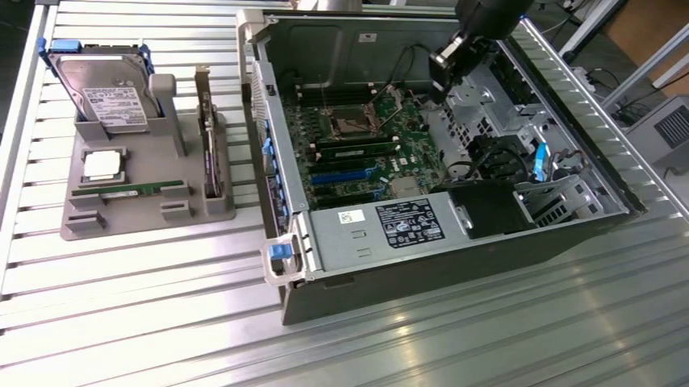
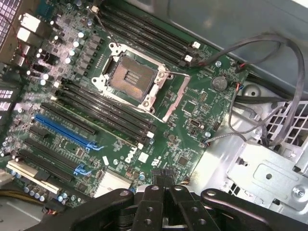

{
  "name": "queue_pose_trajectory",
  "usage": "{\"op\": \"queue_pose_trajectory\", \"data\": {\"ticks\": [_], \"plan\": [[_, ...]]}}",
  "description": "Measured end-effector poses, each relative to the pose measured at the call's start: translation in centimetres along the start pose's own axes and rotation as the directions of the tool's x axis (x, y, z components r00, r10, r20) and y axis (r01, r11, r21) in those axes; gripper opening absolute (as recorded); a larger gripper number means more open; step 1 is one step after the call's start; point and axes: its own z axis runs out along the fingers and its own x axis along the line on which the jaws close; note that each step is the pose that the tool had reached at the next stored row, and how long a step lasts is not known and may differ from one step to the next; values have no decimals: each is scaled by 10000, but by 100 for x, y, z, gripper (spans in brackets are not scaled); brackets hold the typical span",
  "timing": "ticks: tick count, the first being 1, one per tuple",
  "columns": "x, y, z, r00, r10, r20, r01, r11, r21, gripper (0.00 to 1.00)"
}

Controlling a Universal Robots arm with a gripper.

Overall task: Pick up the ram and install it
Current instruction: 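Press down the ram until it locks into place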

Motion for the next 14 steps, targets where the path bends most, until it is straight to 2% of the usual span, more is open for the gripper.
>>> {"op": "queue_pose_trajectory", "data": {"ticks": [4, 9, 11, 13, 14], "plan": [[0, 0, 0, 9966, 829, 0, -829, 9966, -39, 10], [0, 0, 0, 9864, 1645, -3, -1645, 9863, -77, 10], [0, 0, 0, 9788, 2048, -6, -2048, 9788, -96, 10], [0, 0, 0, 9649, 2627, -11, -2627, 9648, -123, 10], [0, 0, 0, 9610, 2765, -13, -2765, 9609, -129, 10]]}}
